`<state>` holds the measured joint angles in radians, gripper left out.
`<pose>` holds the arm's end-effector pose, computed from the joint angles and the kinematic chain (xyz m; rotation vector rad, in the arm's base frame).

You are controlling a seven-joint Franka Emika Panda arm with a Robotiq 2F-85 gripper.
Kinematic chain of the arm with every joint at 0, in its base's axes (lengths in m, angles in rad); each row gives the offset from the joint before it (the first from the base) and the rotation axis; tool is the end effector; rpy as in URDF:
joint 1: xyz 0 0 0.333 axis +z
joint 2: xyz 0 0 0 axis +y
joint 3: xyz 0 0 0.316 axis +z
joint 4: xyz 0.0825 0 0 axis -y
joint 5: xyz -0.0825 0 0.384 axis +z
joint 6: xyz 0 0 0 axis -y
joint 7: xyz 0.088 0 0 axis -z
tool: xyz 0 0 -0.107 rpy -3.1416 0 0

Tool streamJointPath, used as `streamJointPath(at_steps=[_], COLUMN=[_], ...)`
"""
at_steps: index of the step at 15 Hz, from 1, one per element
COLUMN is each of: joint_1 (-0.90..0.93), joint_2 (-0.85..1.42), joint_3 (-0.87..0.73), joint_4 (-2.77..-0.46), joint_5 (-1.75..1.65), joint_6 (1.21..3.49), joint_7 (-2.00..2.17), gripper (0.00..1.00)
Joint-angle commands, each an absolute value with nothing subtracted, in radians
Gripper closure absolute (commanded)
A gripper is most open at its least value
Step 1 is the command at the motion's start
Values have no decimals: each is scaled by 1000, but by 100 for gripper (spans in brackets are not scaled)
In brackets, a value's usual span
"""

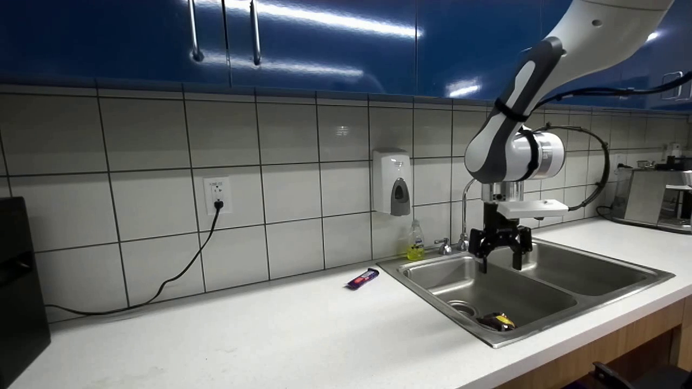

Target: Place the bag of chips in the sink.

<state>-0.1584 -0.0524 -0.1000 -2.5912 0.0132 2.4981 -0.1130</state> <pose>0.4207 -0.1109 0.2727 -3.1113 0.2430 0.0591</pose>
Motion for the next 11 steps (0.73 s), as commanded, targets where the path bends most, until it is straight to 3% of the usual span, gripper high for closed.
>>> streamJointPath(at_steps=[1,11], joint_1=[-143,-138], joint_2=[-235,-277], joint_3=[-111,-112], joint_4=[-2719,-2749], joint_5=[-1,-6], joint_6=[2451,2436], joint_7=[-135,-109], gripper=[0,0])
